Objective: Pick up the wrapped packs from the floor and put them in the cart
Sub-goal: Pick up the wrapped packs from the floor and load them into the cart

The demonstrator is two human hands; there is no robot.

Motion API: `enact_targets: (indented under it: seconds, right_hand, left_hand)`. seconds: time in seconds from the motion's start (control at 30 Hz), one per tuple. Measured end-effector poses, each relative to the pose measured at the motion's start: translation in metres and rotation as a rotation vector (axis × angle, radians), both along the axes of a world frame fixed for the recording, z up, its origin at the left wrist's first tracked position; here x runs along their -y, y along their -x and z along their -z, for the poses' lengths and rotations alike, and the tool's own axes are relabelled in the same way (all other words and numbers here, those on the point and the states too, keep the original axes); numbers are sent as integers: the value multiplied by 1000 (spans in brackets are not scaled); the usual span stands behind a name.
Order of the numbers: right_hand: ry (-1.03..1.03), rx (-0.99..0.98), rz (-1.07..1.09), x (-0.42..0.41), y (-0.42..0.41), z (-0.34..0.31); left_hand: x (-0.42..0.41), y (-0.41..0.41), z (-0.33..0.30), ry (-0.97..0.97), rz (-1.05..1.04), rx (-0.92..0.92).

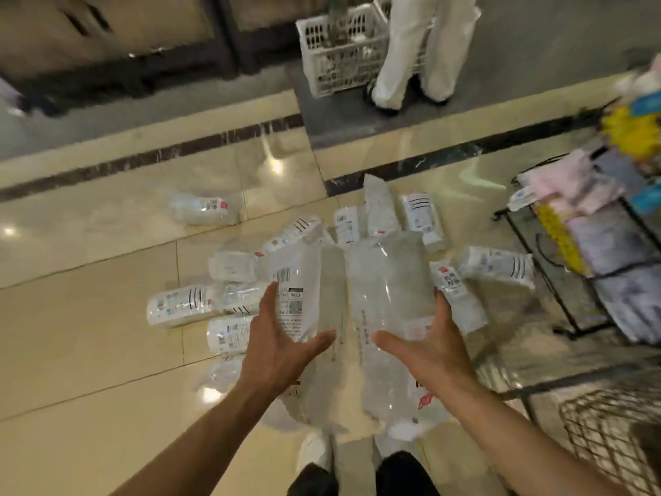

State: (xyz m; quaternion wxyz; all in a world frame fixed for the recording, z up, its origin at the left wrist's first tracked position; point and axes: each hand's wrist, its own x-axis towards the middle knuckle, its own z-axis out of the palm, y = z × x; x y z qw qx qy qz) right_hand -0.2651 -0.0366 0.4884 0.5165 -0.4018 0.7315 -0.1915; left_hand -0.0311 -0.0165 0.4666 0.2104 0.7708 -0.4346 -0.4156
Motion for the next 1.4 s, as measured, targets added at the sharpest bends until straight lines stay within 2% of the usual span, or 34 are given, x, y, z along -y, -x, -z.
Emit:
enact_targets:
  seconds: [0.1,0.2,0.3,0.4,0.5,0.63,0.83,0.97,1.2,1.4]
  right_hand:
    - [83,26,121,-21,11,-89]
    - [175,20,271,-46,30,-150]
    - [283,8,443,-80,59,-191]
    - [377,27,597,-123,90,-213]
    - [393,58,770,-173,124,-220]
    - [419,-101,885,-237,168,-236]
    - [448,-170,1070,-320,250,-248]
    - [412,-203,1102,-345,322,-240]
    - [373,-169,990,-341,456,-234]
    - [305,-210,903,-306,533,-212]
  left_hand:
    - [12,14,-90,90,82,-69]
    - [37,30,-151,172,224,-138]
    - [56,67,-201,206,411,-232]
    - [57,115,-224,199,575,-276]
    - [40,173,-227,162,692,-353]
    - [-9,259,-239,101,819,-468]
    - [-65,386,-234,23,985,-521]
    - [-94,459,-229,6,1028,-518]
    - [-113,563,-207,10,895,-485]
    - [-101,618,-182,-23,760,-488]
